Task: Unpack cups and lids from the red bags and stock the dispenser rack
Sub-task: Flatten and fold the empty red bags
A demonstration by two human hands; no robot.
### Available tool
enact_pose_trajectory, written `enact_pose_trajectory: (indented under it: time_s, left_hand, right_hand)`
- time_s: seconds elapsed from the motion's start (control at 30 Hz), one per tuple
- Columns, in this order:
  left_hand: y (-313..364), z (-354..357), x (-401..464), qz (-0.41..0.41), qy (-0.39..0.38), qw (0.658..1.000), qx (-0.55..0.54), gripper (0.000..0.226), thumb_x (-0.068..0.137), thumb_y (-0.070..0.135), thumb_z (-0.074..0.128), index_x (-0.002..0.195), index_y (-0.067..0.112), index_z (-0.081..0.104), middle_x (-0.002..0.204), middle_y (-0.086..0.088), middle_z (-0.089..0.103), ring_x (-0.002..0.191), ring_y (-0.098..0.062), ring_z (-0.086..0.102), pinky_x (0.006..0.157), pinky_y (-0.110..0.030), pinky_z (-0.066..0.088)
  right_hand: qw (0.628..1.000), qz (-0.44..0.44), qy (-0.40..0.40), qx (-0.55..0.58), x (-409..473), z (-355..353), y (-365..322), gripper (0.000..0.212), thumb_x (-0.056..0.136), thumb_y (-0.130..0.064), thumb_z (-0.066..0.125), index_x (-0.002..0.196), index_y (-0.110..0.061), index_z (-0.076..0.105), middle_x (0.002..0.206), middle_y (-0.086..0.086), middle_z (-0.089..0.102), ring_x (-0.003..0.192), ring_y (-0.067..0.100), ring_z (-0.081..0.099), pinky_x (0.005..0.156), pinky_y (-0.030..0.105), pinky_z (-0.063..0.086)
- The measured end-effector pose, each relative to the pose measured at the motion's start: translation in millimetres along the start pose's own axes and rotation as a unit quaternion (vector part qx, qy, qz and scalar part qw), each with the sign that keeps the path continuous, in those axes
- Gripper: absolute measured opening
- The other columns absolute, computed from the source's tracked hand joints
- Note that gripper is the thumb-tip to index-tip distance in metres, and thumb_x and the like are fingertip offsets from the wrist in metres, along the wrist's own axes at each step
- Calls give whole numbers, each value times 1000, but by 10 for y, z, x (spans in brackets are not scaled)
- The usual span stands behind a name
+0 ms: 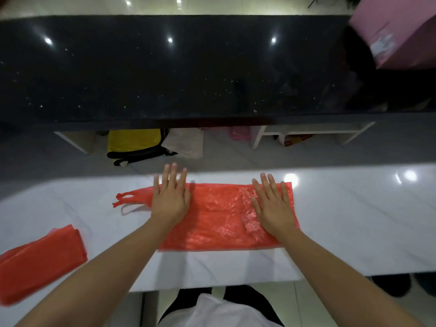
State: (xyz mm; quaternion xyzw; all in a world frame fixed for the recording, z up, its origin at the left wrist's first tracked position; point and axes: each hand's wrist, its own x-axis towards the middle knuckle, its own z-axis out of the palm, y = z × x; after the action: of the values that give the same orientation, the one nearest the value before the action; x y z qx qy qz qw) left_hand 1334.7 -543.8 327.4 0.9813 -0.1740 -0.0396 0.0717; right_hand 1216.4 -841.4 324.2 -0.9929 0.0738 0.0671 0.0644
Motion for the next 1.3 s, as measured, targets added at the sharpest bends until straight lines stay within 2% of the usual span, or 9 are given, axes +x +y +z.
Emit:
enact_pose_trajectory:
  time_s: [0.1,0.27,0.37,0.47,0.57,0.7,0.93,1.13,1.3]
  left_hand:
    - [704,25,-36,74,-13,997,-19,60,106,46,15,162,25,11,169,-7,-2,155,-23,-16,125,-52,-7]
    - [1718,379,-494,145,-64,986,-49,61,105,45,15,162,23,11,170,-5,-3,155,-23,-17,123,-54,-7]
    - [1923,565,-605,141,-96,985,-30,62,104,44,11,162,23,6,169,-3,-7,154,-24,-19,123,-55,-4]
    - [1964,695,-538,106,-129,986,-8,60,104,45,4,159,26,-12,167,-1,-19,151,-23,-28,122,-54,-12]
    - [1955,785,-486,89,-134,987,-7,61,105,47,4,159,26,-14,166,-1,-24,150,-23,-30,122,-54,-12]
    - [1896,834,-451,98,-96,990,-16,60,106,48,14,162,27,3,169,-1,-8,155,-23,-16,124,-55,-2]
    - [1382,792,-329,79,-69,994,-24,58,106,49,21,161,32,15,170,0,6,156,-22,-5,125,-53,6]
    - [555,668,-242,40,-59,997,6,57,106,49,14,161,34,10,170,1,1,156,-19,-9,125,-46,-1]
    - [141,581,-239,17,-48,999,-2,56,106,46,16,161,35,12,170,1,3,156,-18,-7,126,-43,-2]
  right_hand:
    - [999,47,2,3,-119,-72,231,58,108,-46,17,161,-27,8,170,0,-4,154,15,-18,125,46,-10]
    - [997,63,-18,35,-257,59,284,57,108,-43,12,161,-25,-1,168,-3,-13,152,14,-22,125,43,-12]
    - [996,67,-45,46,-273,206,289,58,108,-40,14,161,-25,-4,168,-3,-15,152,14,-24,125,43,-12]
    - [995,69,-54,38,-292,359,307,60,107,-41,12,160,-23,-5,168,-1,-15,152,15,-24,124,42,-13]
    - [996,73,-47,31,-308,464,295,62,103,-46,0,159,-23,-11,166,-1,-21,151,15,-27,124,44,-12]
    - [997,74,-16,30,-306,523,305,62,104,-45,6,161,-21,-1,169,0,-10,154,17,-17,126,47,-3]
    - [996,74,-7,40,-309,563,333,61,106,-47,12,162,-24,4,170,-1,-4,155,16,-14,126,49,2]
    - [996,77,-8,34,-309,573,343,60,107,-47,9,162,-25,8,170,-1,-2,155,15,-13,126,49,3]
    - [996,79,-3,29,-314,577,340,59,107,-48,8,162,-25,8,170,-1,0,155,15,-11,126,49,4]
